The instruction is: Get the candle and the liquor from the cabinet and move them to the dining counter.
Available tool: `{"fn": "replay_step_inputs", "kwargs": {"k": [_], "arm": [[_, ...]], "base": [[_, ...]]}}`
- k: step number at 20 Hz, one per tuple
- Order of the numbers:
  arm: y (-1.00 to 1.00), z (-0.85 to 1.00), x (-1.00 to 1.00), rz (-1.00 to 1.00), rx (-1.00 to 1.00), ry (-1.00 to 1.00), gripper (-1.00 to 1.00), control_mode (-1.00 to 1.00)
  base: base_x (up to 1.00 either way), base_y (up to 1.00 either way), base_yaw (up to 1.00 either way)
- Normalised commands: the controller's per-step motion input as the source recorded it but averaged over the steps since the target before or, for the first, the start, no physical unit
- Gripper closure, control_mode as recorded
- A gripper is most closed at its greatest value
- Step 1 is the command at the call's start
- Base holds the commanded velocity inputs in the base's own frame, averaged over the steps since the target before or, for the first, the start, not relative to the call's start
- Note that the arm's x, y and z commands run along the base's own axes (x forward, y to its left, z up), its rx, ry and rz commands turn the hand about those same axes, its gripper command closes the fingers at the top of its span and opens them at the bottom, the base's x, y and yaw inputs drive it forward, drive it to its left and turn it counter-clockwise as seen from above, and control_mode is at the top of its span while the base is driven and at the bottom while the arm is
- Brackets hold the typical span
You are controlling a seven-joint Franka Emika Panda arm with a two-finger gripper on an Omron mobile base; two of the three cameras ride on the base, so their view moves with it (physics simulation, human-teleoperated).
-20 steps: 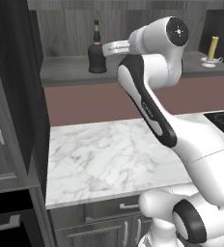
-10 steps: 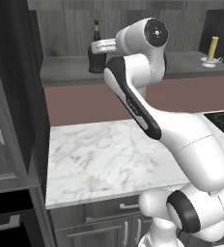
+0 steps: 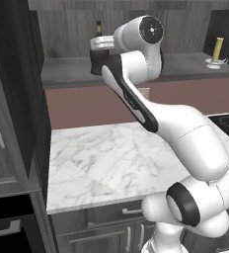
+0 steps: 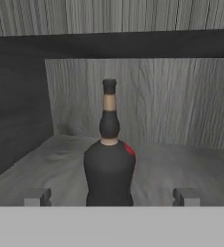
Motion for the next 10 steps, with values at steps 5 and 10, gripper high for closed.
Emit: {"fn": "replay_step_inputs", "kwargs": {"k": [5,10], "arm": [[0.0,0.04,0.23,0.0,0.05,0.0,-1.0,-1.0],[0.02,0.0,0.25,0.0,0.08,0.01,-1.0,-1.0]], "base": [[0.0,0.0,0.0],[0.0,0.0,0.0]]}}
